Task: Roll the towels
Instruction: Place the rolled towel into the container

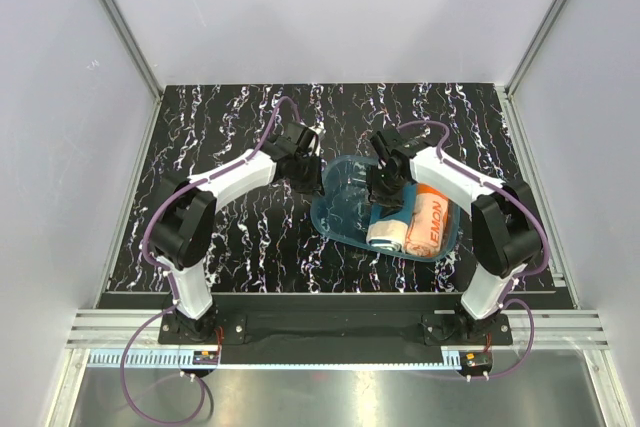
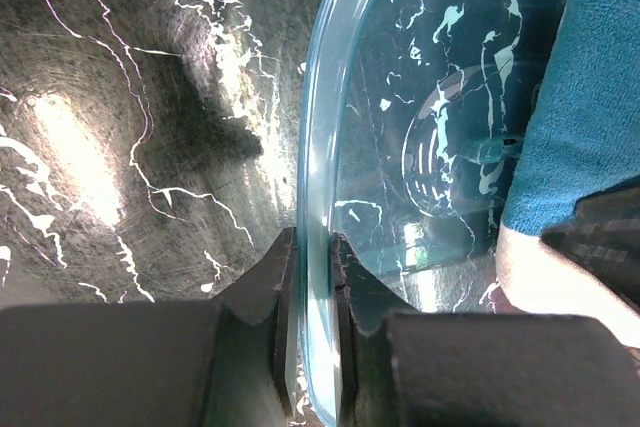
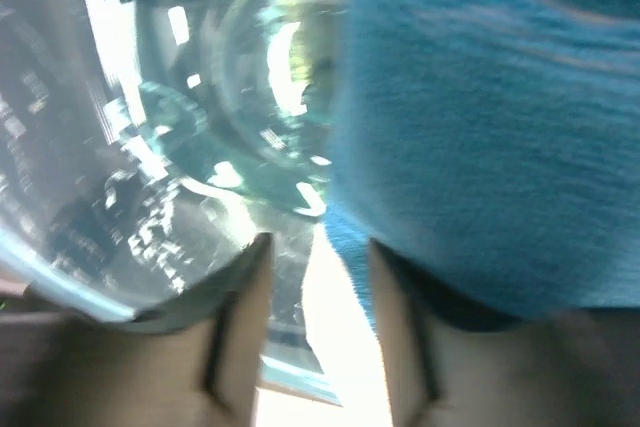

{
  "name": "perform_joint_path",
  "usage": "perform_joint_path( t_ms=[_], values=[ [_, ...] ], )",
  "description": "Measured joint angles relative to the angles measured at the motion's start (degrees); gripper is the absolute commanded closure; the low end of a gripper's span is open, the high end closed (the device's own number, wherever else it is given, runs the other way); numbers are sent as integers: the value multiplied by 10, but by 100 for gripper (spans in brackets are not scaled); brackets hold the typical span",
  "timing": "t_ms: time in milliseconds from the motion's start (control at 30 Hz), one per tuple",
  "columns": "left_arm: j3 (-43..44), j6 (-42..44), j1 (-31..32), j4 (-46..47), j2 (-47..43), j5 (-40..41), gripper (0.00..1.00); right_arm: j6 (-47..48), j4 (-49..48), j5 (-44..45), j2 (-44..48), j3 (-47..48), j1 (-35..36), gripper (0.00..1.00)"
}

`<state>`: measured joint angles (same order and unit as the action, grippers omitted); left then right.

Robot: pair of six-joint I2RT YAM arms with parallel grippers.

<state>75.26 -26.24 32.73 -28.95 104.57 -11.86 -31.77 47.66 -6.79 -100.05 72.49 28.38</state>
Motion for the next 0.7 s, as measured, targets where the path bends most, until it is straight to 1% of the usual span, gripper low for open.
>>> perform_joint_path(
  t_ms=[67, 167, 200, 367, 433, 600, 700],
  values=[
    [-4, -2, -1, 4, 0, -2, 100, 7, -4, -27, 0, 5, 0, 38],
    [-17, -9, -2, 18, -4, -11, 100, 14, -7, -53, 0, 14, 0, 31],
    [-21, -11, -3, 23, -5, -14, 100, 16, -7, -60, 1, 17, 0, 27],
    [-32, -22, -6, 38, -10, -23, 100, 20, 8, -68, 16, 62, 0, 18],
    [-37, -32, -7, 43, -10, -29, 100, 21, 20, -59, 34, 94, 0, 11],
    [-45, -64, -4, 62, -10, -42, 100, 17, 50, 0, 115, 164, -5, 2],
    [-54, -92, 4, 81, -10, -47, 100, 3, 57, 52, 186, 170, -14, 0]
  ],
)
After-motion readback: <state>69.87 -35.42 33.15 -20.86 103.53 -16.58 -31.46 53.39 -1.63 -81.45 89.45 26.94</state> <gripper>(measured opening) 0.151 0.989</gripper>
